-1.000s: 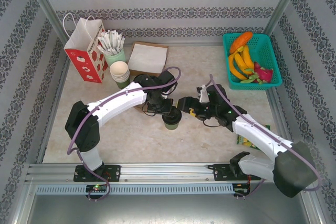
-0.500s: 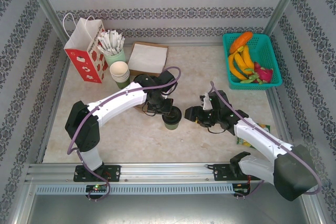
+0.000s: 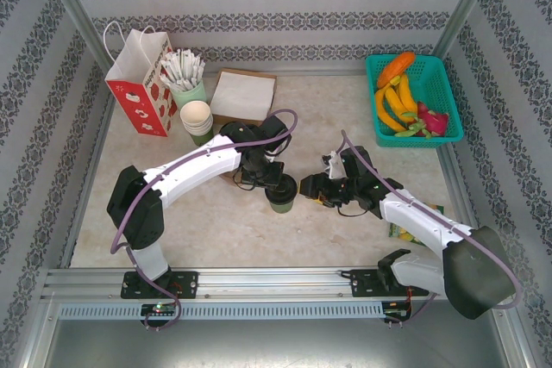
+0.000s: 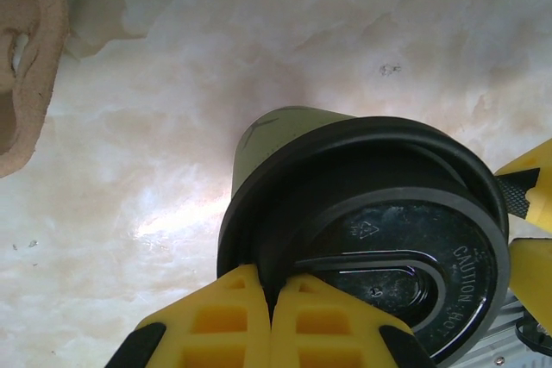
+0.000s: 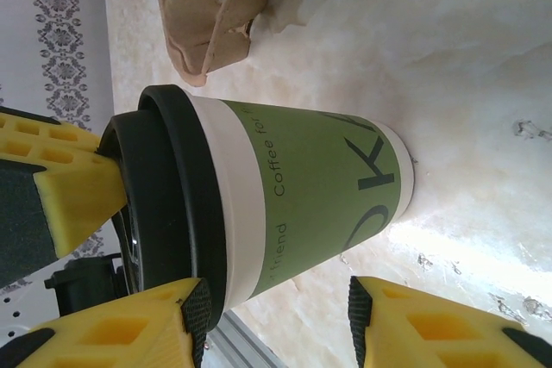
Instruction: Pack the takeout coffee
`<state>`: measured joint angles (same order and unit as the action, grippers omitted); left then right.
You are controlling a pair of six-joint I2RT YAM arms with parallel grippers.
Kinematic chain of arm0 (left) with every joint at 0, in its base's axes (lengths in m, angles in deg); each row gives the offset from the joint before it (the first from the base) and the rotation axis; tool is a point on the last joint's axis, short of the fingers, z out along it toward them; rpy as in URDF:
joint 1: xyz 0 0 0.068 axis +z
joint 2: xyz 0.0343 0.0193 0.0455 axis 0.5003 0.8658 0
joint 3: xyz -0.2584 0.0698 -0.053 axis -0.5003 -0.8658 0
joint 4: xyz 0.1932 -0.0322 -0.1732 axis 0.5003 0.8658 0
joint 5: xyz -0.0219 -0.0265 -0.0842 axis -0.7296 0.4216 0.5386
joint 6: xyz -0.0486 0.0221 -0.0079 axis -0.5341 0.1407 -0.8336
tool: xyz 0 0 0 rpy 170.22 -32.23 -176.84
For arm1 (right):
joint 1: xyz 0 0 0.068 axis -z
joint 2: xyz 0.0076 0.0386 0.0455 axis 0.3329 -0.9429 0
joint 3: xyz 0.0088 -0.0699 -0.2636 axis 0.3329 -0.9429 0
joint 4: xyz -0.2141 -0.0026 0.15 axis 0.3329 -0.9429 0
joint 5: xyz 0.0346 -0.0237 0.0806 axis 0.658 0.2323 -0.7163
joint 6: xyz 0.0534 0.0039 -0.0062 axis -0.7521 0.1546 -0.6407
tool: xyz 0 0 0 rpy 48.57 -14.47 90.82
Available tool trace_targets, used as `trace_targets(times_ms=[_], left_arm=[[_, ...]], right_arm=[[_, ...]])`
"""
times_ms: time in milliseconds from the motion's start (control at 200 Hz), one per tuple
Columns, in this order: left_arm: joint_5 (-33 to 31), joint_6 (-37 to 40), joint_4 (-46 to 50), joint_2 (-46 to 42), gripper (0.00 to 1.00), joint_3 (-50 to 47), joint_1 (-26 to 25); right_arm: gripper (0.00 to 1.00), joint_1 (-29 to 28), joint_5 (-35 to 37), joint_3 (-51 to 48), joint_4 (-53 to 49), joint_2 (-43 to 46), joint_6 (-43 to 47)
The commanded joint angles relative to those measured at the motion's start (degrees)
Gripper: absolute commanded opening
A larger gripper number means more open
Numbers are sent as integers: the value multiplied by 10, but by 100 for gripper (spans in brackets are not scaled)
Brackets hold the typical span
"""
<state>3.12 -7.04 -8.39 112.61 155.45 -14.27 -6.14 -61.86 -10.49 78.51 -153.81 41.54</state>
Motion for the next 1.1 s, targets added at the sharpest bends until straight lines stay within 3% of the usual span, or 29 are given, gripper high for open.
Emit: trace_targets(times_ms=[0,260,575,724,909,1094], left_arm=[[8,7,13,25,0,4,-11],[9,8,11,27,0,5,-10],[12,6,9,29,0,1,-11],[16,6,10,35,0,1,-11],[-3,-8,26,59,0,-4,-8],[32,-18,18,85,0,-72,28]], right_arm=[[50,0,-24,10,37,3,-3],[48,0,-9,-2,39,12,-4],[28,-17,19,7,2,-43,-2],[24,-21,50,8,-52,-53,5],[24,-25,87,9,-111,-78,0],[25,-30,124,5,-181,-150,0]])
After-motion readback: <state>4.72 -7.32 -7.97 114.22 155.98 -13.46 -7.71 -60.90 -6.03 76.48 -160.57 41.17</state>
